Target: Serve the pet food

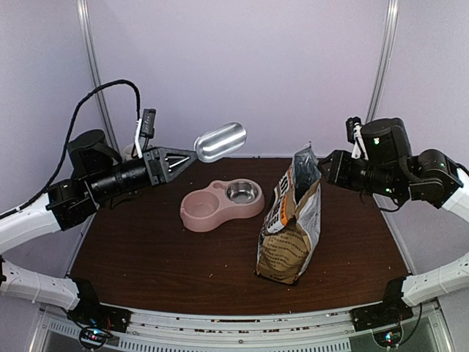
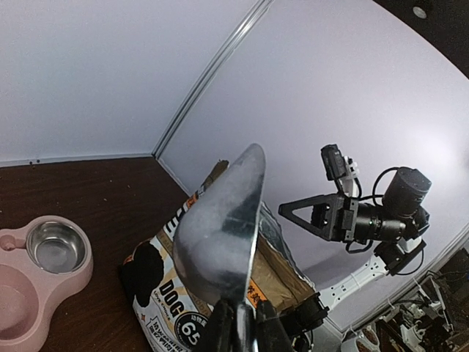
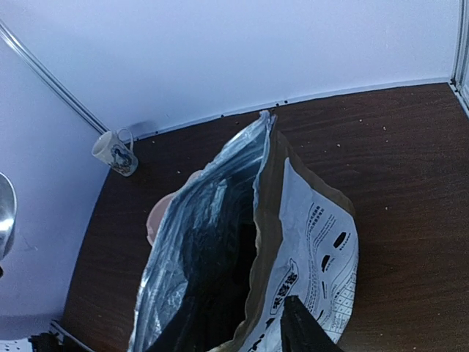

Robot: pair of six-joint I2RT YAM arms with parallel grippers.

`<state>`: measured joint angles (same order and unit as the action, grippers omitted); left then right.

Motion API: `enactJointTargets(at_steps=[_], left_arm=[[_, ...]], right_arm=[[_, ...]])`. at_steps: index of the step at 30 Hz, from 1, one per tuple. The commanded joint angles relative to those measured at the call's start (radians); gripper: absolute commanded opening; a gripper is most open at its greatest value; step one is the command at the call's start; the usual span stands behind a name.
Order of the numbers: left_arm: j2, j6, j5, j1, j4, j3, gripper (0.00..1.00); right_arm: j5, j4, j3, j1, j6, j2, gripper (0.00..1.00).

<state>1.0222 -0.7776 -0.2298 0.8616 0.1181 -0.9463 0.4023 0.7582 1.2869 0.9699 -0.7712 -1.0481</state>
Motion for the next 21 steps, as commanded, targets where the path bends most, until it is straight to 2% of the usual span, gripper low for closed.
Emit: enactJointTargets(at_steps=[1, 5, 6, 8, 11, 12, 17, 21], left_arm=[[-0.025, -0.012, -0.028, -0.007, 0.000, -0.004, 0.00], [-0.036, -0.015, -0.019, -0.007, -0.005, 0.012, 0.00], [-0.037, -0.015, -0.014, -0.007, -0.008, 0.013, 0.00], [-0.039, -0.015, -0.009, -0.007, -0.012, 0.017, 0.00], [-0.043, -0.017, -0.005, -0.007, -0.013, 0.024, 0.00], [-0.043, -0.017, -0.004, -0.007, -0.014, 0.024, 0.00], [-0.047, -0.012, -0.001, -0.007, -0.034, 0.018, 0.00], [-0.059, -0.006, 0.012, -0.009, -0.054, 0.015, 0.00]], right_arm=[[-0.040, 0.079, 0.034, -0.004, -0.005, -0.059, 0.36], [-0.043, 0.074, 0.036, -0.004, -0.008, -0.094, 0.39], [-0.041, 0.077, 0.038, -0.004, -0.009, -0.104, 0.36], [-0.027, 0.091, 0.041, -0.005, -0.010, -0.122, 0.27], [0.009, 0.115, 0.040, -0.022, -0.010, -0.137, 0.05], [0.014, 0.114, 0.035, -0.038, -0.003, -0.136, 0.00], [0.015, 0.096, 0.045, -0.206, 0.125, -0.085, 0.00], [0.028, 0.141, 0.171, -0.351, 0.237, -0.065, 0.00]])
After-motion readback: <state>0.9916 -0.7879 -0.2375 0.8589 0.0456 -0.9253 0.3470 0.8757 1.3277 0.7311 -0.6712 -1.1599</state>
